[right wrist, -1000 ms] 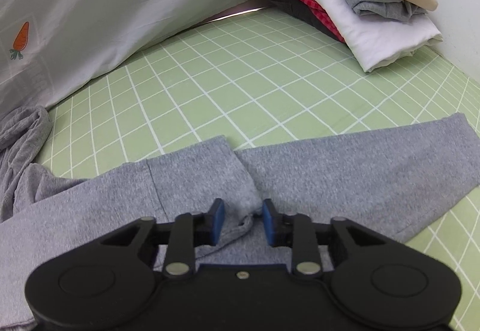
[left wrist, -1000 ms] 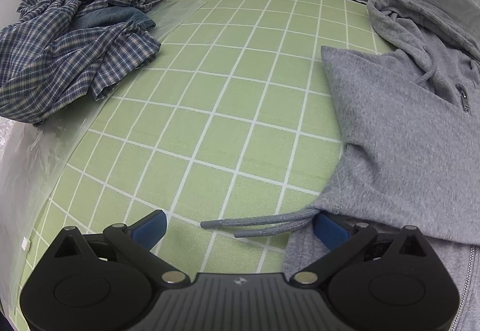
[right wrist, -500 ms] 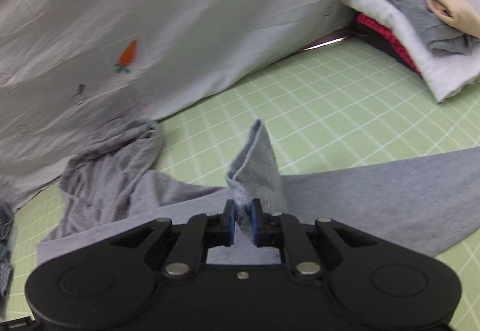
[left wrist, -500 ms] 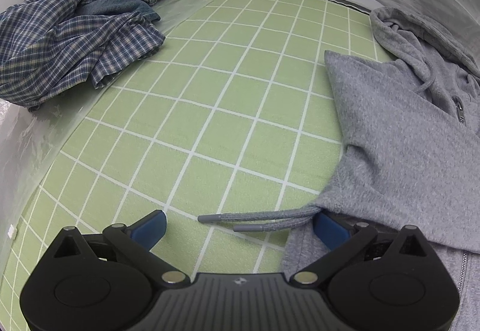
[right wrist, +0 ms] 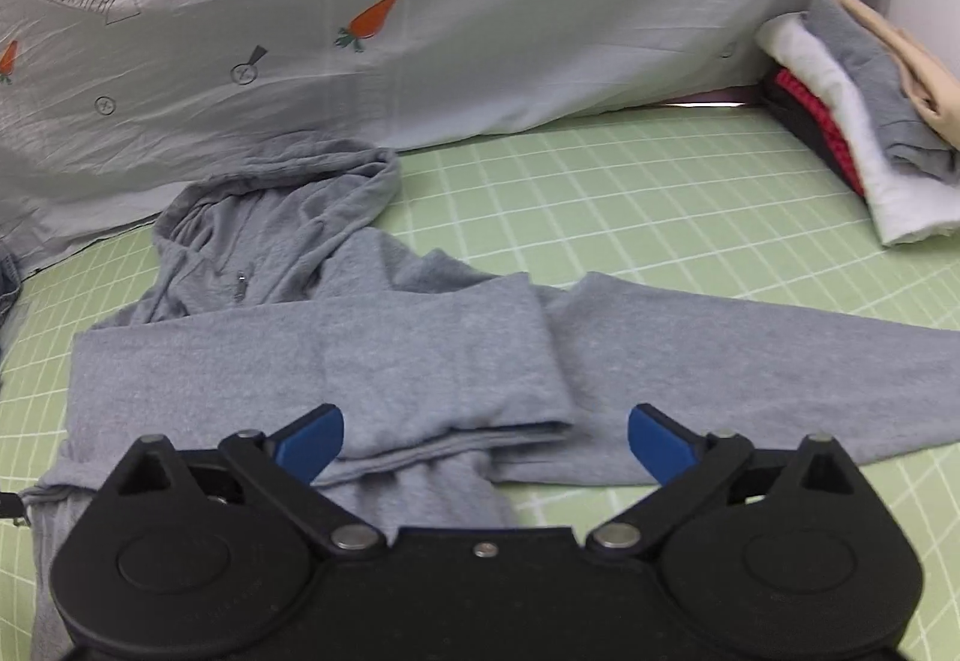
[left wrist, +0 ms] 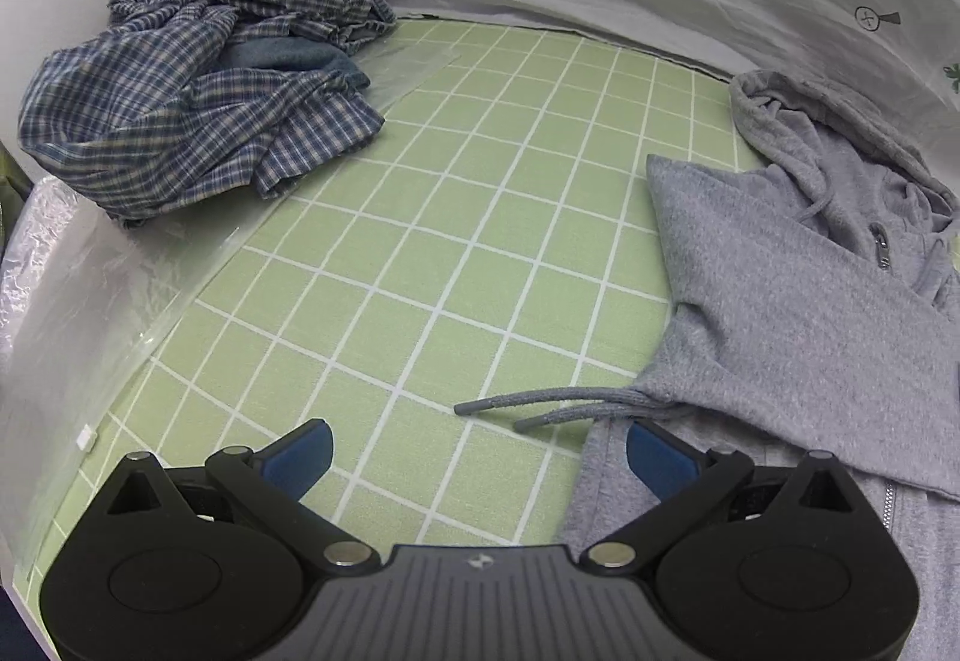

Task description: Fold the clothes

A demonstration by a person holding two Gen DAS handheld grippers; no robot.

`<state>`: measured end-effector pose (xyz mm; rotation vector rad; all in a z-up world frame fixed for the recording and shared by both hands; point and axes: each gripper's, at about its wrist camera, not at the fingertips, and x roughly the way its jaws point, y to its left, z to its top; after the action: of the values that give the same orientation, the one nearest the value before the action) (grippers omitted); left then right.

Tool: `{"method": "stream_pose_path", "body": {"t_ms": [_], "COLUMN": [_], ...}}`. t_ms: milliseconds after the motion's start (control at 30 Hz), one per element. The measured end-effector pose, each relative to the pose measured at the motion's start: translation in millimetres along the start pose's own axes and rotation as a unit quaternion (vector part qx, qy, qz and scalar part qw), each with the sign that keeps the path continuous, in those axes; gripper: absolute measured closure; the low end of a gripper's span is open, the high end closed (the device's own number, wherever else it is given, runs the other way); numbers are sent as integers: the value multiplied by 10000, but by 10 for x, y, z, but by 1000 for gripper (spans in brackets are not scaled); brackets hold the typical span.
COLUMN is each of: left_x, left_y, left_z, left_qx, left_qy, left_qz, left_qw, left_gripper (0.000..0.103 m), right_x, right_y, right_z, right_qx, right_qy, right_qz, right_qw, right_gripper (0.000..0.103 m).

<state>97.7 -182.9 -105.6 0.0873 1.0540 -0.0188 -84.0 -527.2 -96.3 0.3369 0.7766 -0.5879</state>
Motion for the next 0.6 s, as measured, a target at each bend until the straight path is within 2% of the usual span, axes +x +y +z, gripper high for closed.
{"method": "stream_pose_path", "body": {"t_ms": [133,267,467,600], "left_x": [-234,-422,-517,-483], "left_y": [-157,-502,-1132,-1593], "left_z": [-85,-145,-136,-73], "left_qx": [196,514,859,1136], "left_qy": [-174,-394,-527,-552], "left_qz": [-227,-358,-607,-799], "left_qw": [9994,9973,9931,9888], "left_gripper": [0,0,0,0], "right_x": [-78,-145,-139,-53], "right_y": [-365,-711,-1193,-1585], "right_z": [-181,-314,-300,-241], "right_qx": [193,367,583,945], "right_qy": [62,73,75,105], "right_qz": [-340,-662,-923,-1121], "right_qw": [9992,9971,9940,9891], "right_gripper": [0,0,0,0]}}
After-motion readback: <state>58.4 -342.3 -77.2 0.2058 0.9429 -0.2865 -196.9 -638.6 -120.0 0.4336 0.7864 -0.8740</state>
